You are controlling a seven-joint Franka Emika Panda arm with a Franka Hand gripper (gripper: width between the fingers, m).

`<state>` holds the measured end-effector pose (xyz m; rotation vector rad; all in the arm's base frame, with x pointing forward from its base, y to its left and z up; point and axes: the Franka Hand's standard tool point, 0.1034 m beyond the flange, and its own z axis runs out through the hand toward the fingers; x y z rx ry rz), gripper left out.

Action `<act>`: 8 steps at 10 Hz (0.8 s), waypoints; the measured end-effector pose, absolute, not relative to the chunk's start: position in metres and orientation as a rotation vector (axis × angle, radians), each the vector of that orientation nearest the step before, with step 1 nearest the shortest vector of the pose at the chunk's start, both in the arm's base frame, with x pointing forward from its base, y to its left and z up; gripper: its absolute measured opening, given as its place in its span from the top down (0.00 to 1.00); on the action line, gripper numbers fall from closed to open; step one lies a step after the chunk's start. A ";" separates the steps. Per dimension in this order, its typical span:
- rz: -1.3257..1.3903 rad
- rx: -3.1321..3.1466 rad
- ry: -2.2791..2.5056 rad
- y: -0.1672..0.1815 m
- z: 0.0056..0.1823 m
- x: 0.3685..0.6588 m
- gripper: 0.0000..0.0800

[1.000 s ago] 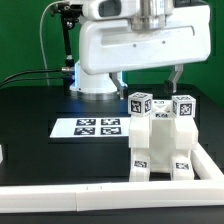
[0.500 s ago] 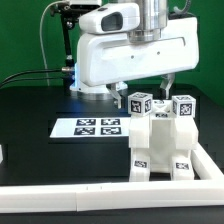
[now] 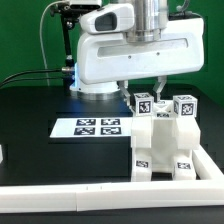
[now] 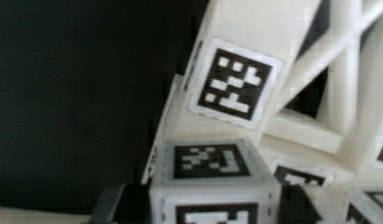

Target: Assemble chair

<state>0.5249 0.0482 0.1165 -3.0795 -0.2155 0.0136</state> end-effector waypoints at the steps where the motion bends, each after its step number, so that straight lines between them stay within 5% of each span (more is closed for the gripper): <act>1: 0.010 -3.089 -0.060 0.051 0.116 0.526 0.65; 6: -0.010 -2.792 1.215 0.055 0.116 0.531 0.65; 8: -0.006 -2.757 1.280 0.056 0.116 0.531 0.64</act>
Offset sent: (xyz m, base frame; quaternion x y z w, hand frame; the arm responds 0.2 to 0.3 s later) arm 0.0035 -0.0142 0.0037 -0.0631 0.0331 0.4005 0.9135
